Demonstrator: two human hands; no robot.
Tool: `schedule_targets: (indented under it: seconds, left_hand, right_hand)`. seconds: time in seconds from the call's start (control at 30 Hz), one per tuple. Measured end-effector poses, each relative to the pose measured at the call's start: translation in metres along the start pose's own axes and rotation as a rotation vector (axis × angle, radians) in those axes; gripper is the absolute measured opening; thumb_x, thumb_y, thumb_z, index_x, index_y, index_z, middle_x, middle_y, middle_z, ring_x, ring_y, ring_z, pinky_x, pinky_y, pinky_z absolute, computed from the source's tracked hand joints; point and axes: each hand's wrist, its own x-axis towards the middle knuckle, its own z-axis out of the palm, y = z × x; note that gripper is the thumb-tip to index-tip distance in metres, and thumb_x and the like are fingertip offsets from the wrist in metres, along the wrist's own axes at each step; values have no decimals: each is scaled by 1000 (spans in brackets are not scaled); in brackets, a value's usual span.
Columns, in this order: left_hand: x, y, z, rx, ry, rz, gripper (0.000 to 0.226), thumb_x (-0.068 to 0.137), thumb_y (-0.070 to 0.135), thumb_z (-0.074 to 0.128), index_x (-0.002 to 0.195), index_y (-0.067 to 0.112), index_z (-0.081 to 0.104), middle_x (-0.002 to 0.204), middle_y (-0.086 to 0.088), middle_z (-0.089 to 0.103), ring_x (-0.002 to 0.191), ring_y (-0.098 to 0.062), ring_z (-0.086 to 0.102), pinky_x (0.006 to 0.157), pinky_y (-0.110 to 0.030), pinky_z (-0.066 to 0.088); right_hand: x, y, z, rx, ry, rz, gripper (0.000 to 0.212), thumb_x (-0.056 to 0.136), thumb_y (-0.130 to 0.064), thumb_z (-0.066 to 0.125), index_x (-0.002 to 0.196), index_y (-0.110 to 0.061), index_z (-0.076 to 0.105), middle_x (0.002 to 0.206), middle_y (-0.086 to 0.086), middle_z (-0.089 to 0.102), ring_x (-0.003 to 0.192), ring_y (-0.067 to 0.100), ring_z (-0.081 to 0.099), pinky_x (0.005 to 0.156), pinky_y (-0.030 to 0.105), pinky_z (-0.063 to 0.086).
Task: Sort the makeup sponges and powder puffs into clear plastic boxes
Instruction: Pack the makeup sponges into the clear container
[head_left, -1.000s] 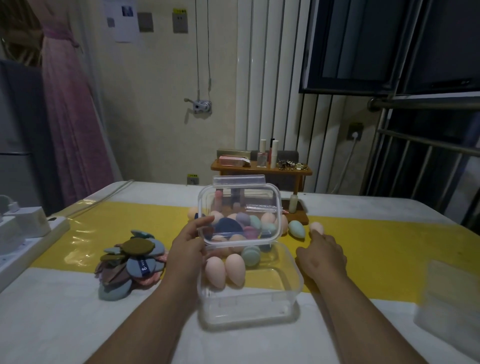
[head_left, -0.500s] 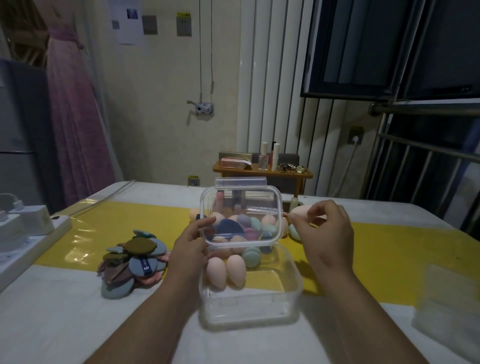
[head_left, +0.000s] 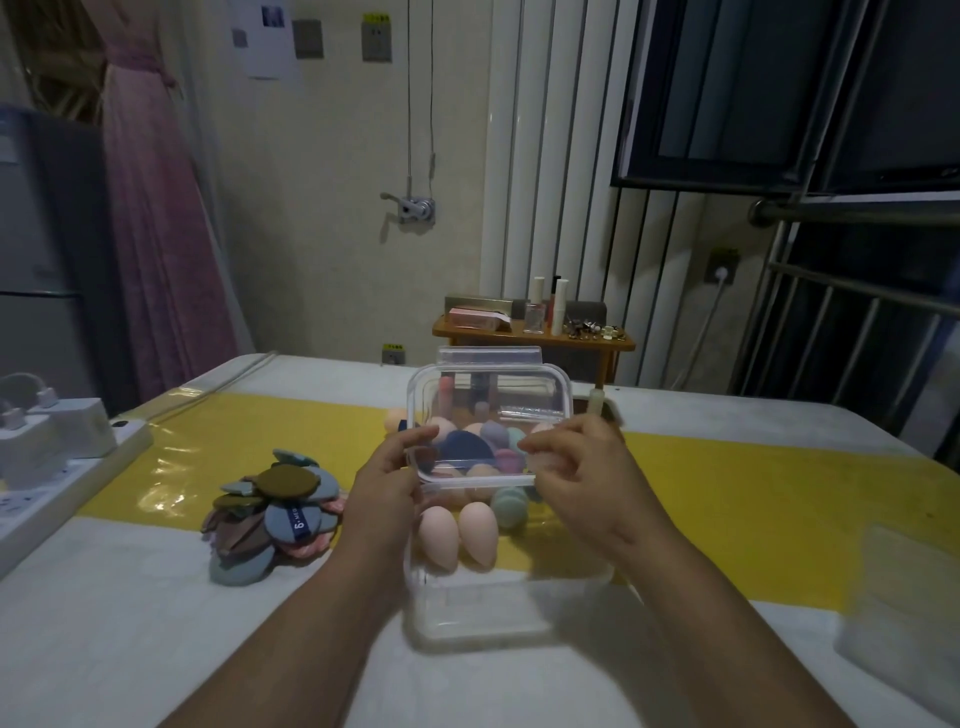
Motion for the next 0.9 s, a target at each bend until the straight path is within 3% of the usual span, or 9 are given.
schedule_targets:
  seconds: [0.07,0.13,0.23,0.37,0.5,0.63,0.77,0.9]
  left_hand:
    - [1,-1,-1,5,1,-7,61,84,-13,35,101,29,76,112,-5,65,83,-19,71,56,-26,55]
    - [1,0,-1,12,4,-1,62,84,-14,35,100,29,76,112,-6,65,81,-18,71,54,-24,55]
    - [0,1,0,16,-3,13,62,83,-15,34,98,27,76,111,-8,64,71,-10,71,51,-22,54]
    - [0,0,1,-12,-6,13,63,81,-17,33,97,25,77,111,-10,64,70,-11,72,50,-24,54]
    - [2,-2,0,-3,-7,13,65,77,-16,34,100,27,76,112,-8,66,74,-14,73,53,-25,55]
    - [3,-3,-2,43,9,27,69,75,-15,31,99,31,76,114,-6,65,80,-15,72,53,-23,53]
    - [3,-3,-3,63,18,16,69,75,-14,32,99,33,76,115,-4,65,93,-24,68,54,-23,54]
    - [1,-1,-1,53,24,18,68,76,-15,32,97,32,76,114,-5,66,87,-21,70,54,-23,54]
  right_hand:
    - [-2,-2,0,-73,-72,20,36,91,-29,55,119,-50,53,104,-15,55,95,8,54,72,20,46]
    - [-2,-4,0,-228,-124,60,27,87,-37,56,105,-50,41,94,-10,60,82,13,57,62,30,49]
    - [-2,-6,-3,-343,-139,42,10,88,-36,56,95,-43,53,92,-7,61,74,6,51,55,25,40]
    - [-2,-10,-1,-315,-236,-33,24,93,-28,56,109,-36,72,117,-8,52,100,12,51,79,24,46]
    - [-5,-11,4,-344,-303,-1,30,92,-28,54,119,-38,63,111,-4,62,94,16,60,79,32,55]
    - [-7,-9,6,-398,-271,40,12,86,-30,61,94,-35,54,87,-10,60,81,14,58,60,23,46]
    - [-7,-12,8,-421,-248,16,6,87,-27,60,91,-32,61,88,-8,59,80,14,56,63,26,47]
    - [-6,-16,8,-416,-248,-2,8,86,-25,61,92,-29,64,93,-9,55,83,15,54,63,26,43]
